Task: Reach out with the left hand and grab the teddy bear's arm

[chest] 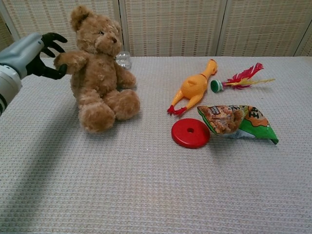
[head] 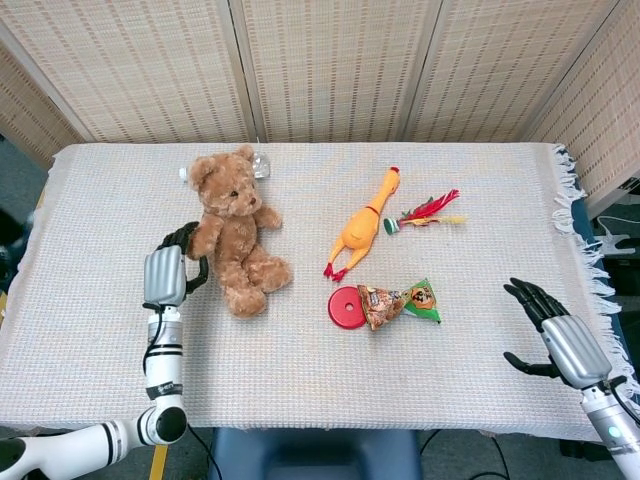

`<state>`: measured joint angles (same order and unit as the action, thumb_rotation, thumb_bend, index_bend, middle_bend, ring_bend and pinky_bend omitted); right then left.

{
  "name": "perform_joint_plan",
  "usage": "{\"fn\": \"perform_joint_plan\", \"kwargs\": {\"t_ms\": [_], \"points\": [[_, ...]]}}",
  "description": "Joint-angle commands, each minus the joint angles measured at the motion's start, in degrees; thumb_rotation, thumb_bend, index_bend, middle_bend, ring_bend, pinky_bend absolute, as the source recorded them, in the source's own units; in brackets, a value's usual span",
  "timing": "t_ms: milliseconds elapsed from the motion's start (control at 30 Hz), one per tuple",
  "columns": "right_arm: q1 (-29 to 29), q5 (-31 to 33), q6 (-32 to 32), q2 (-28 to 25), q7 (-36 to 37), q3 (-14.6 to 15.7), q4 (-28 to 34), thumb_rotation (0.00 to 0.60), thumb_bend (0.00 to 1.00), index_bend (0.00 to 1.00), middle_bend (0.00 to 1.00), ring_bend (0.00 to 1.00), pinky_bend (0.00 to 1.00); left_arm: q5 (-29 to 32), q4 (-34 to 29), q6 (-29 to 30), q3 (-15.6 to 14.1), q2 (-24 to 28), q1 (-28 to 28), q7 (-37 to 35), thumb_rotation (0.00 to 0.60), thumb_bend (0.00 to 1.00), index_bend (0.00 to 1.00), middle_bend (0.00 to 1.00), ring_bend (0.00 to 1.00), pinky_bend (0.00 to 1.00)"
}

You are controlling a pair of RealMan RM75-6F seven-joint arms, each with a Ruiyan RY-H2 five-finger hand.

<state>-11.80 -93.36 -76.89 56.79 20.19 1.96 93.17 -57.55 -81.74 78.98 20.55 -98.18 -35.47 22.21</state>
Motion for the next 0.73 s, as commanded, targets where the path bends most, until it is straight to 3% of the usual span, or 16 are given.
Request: {"fn": "perform_joint_plan", "kwargs": {"t_ms": [33, 167, 467, 567, 733], "points": [[0.0, 0.1, 0.0, 0.1, -0.3, -0.1, 0.0, 0.600, 0.11, 0.00, 0.00, 0.00, 0.15, -4.9, -3.1, -0.8, -6.0, 7.9, 4.1, -0.9, 0.600, 0.44, 0.02, 0.05, 0.06, 0.34], [-0.1, 0.3, 0.5, 0.4, -1.2, -0.1, 0.0, 0.600, 0.11, 0.00, 0.00, 0.00, 0.15, -9.6, -6.0, 0.1, -11.3, 14.9, 8.1, -1.1, 0.600, 0.43, 0.00, 0.00, 0.03, 0.31], [0.3, 0.7, 0.8, 0.9, -2.8, 0.3, 0.4, 0.600, 0.11, 0.00, 0.00, 0.00, 0.15, -19.3, -8.9, 4.7, -22.8, 22.4, 16.9, -1.6, 0.600, 0.42, 0.00, 0.00, 0.03, 0.30], [0.3, 1.3, 1.0, 1.2, -3.5, 0.0, 0.5, 0.600, 0.11, 0.00, 0.00, 0.00, 0.15, -20.6, -10.2, 4.4, -25.0, 24.3, 18.6, -1.6, 0.600, 0.42, 0.00, 0.00, 0.03, 0.30], [0.2, 2.0, 1.4, 1.4, -4.5, -0.3, 0.5, 0.600, 0.11, 0.00, 0.00, 0.00, 0.15, -22.3, -10.3, 5.7, -25.5, 25.1, 20.7, -3.6, 0.600, 0.42, 0.01, 0.01, 0.03, 0.29]]}}
